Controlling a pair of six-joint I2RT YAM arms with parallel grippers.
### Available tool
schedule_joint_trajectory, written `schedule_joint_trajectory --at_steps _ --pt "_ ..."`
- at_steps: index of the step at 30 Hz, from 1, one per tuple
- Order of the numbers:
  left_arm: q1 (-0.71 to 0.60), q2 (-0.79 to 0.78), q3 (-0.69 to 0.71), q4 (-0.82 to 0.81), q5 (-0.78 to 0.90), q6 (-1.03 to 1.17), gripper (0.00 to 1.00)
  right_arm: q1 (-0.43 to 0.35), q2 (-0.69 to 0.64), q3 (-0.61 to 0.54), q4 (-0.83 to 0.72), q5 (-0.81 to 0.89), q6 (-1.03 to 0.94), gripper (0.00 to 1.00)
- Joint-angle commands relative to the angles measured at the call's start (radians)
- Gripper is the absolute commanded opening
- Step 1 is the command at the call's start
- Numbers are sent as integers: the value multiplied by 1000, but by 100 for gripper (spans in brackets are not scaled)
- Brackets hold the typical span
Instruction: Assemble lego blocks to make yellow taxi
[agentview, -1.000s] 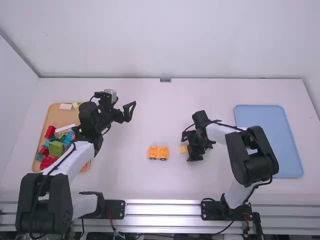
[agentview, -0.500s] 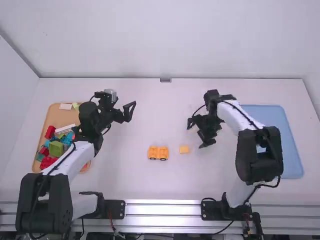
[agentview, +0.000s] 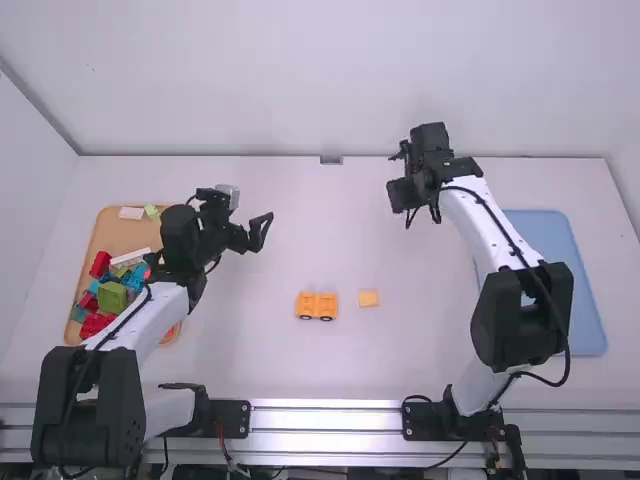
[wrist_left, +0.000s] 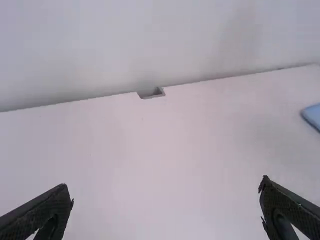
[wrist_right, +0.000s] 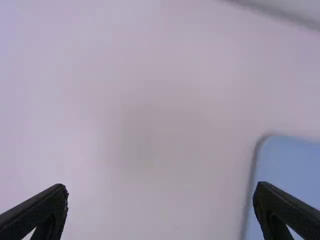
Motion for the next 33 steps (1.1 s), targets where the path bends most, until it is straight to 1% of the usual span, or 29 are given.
schedule_joint_trajectory --at_steps 1,3,4,5,6,7,8,9,10,11,12,13,14,15,16,18,19,20,22,23,25,26,29,32,33 --pt "-3 9 -13 2 -23 77 99 19 -10 13 -10 -146 -385 98" --pt "-3 8 -13 -10 -83 89 99 9 -11 13 -80 -314 -561 99" --pt "-3 8 -13 -34 -95 74 99 -9 -11 13 -138 -444 -682 98" --pt "-3 8 -13 -38 -95 74 99 -11 -11 12 -147 -461 -698 98" --pt "-3 8 -13 -67 -84 76 99 -38 -11 6 -212 -630 -846 99" --pt "-3 8 -13 -81 -79 85 99 -63 -11 -6 -260 -764 -974 99" --pt "-3 8 -13 -94 -51 117 99 -91 -11 -27 -303 -879 -1102 99" --pt "-3 8 -13 -106 -5 169 99 -111 -10 -50 -330 -948 -1195 98" --pt "-3 8 -13 -109 21 197 99 -124 -10 -64 -340 -980 -1245 99" --pt "-3 10 -13 -131 159 334 99 -153 -10 -113 -339 -1039 -1353 99" --pt "-3 10 -13 -141 210 385 99 -163 -10 -131 -333 -1054 -1380 99" --pt "-3 10 -13 -172 311 492 99 -181 -10 -164 -320 -1081 -1416 99" --pt "-3 10 -13 -218 410 617 99 -198 -10 -204 -296 -1107 -1440 99" --pt "-3 10 -13 -298 517 789 99 -211 -10 -238 -267 -1123 -1445 99" --pt "-3 10 -13 -320 539 831 99 -214 -10 -248 -259 -1126 -1444 99" --pt "-5 10 -13 -425 617 1011 99 -222 -10 -294 -220 -1125 -1444 99" --pt "-13 16 -13 -497 645 1118 99 -224 -10 -341 -187 -1127 -1461 99" --pt "-13 17 -13 -503 647 1128 99 -224 -10 -346 -183 -1128 -1464 99" --pt "-17 49 -13 -534 652 1189 99 -221 -5 -440 -102 -1180 -1485 99" --pt "-17 55 -13 -533 651 1189 99 -218 -2 -454 -89 -1185 -1485 99" --pt "-19 105 -13 -522 652 1189 99 -190 31 -552 28 -1215 -1468 99" --pt "-25 119 -13 -516 652 1189 99 -183 45 -571 57 -1215 -1453 99" --pt "-46 183 -13 -457 676 1189 99 -161 111 -607 138 -1202 -1400 99" --pt "-63 236 -13 -391 727 1184 99 -145 167 -607 176 -1204 -1381 99" --pt "-81 268 -13 -338 756 1170 99 -135 208 -600 190 -1203 -1371 99"
